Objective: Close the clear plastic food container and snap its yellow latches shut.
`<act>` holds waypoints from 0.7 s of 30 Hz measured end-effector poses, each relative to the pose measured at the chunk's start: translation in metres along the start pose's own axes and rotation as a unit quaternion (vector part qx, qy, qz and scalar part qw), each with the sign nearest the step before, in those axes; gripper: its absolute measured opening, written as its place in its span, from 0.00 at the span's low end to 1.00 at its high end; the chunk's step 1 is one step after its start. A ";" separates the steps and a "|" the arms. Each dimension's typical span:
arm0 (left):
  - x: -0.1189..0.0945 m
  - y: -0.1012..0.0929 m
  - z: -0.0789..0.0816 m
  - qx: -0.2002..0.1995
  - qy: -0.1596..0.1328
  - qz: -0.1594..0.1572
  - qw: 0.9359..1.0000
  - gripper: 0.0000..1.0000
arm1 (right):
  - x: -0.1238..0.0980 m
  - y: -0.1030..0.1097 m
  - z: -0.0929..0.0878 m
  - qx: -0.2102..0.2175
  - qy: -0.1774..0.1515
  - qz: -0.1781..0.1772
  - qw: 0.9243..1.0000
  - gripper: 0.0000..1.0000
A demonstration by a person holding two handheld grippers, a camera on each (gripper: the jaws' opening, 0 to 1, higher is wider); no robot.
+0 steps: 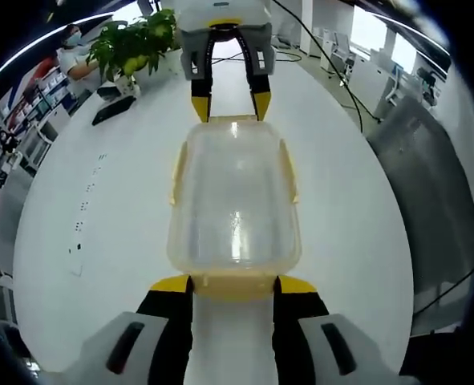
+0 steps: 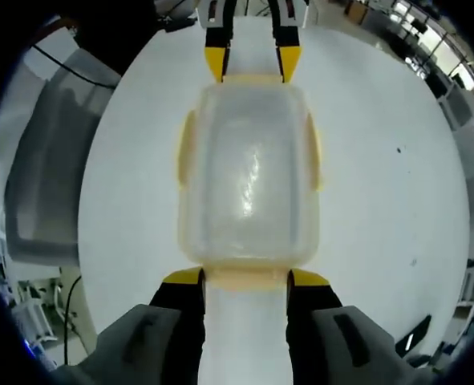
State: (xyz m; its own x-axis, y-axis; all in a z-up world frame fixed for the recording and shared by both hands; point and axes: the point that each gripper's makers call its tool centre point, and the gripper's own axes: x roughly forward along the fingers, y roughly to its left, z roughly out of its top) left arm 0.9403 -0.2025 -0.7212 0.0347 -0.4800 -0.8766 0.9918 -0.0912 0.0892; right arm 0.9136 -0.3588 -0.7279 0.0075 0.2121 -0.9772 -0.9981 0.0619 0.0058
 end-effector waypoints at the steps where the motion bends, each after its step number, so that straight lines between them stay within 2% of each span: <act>1: 0.000 0.000 0.000 0.000 0.000 0.000 1.000 0.32 | 0.000 0.000 0.000 0.000 0.000 0.000 1.000 0.36; 15: 0.001 -0.001 0.000 -0.004 -0.002 -0.001 1.000 0.33 | 0.001 -0.001 -0.001 0.000 0.000 -0.001 1.000 0.37; 21: 0.001 0.000 0.000 0.008 0.001 0.002 1.000 0.33 | 0.001 -0.004 -0.002 -0.003 -0.003 -0.002 1.000 0.37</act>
State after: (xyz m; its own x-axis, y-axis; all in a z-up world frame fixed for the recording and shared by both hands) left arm 0.9399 -0.2025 -0.7222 0.0398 -0.4781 -0.8774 0.9895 -0.1034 0.1012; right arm 0.9175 -0.3611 -0.7291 0.0109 0.2176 -0.9760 -0.9984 0.0567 0.0015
